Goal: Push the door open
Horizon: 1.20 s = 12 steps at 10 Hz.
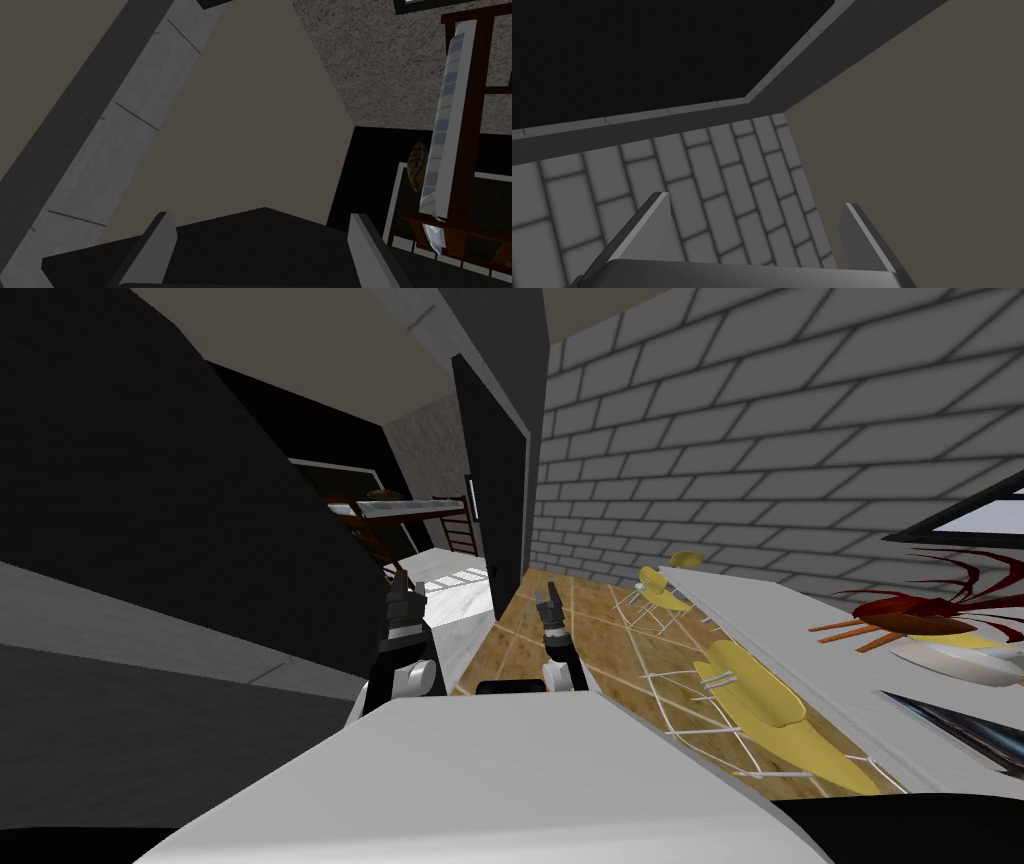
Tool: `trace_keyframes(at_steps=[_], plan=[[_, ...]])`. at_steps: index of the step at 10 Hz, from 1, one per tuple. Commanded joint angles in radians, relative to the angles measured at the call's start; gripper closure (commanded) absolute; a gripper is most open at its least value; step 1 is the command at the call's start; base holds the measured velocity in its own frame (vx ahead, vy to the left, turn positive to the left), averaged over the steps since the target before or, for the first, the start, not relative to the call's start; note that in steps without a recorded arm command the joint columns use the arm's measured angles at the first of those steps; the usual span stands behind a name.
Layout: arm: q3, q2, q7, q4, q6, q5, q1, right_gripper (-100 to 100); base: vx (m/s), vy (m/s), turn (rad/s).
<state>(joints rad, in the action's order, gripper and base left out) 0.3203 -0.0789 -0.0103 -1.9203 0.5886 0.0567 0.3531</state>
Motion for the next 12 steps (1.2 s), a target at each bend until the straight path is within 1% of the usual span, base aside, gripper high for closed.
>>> trace_keyframes(at_steps=[1, 4, 7, 9, 10, 11, 12], plan=[[0.029, -0.007, 0.006, 0.042, 0.009, -0.001, -0.018, -100, 0.137, 0.002, -0.001], [0.062, -0.014, 0.013, 0.086, 0.017, -0.003, -0.038, -100, 0.113, -0.029, -0.001], [0.131, -0.025, 0.027, 0.178, 0.032, -0.006, -0.079, -100, 0.171, -0.041, -0.002], [0.154, -0.029, 0.031, 0.209, 0.037, -0.008, -0.093, -100, 0.144, -0.044, 0.002], [0.178, -0.032, 0.036, 0.241, 0.042, -0.009, -0.107, -100, 0.13, -0.024, -0.003], [0.178, -0.032, 0.036, 0.241, 0.042, -0.009, -0.107, -100, 0.113, -0.013, 0.0], [0.19, -0.034, 0.038, 0.257, 0.045, -0.009, -0.115, -100, 0.083, -0.011, -0.001]])
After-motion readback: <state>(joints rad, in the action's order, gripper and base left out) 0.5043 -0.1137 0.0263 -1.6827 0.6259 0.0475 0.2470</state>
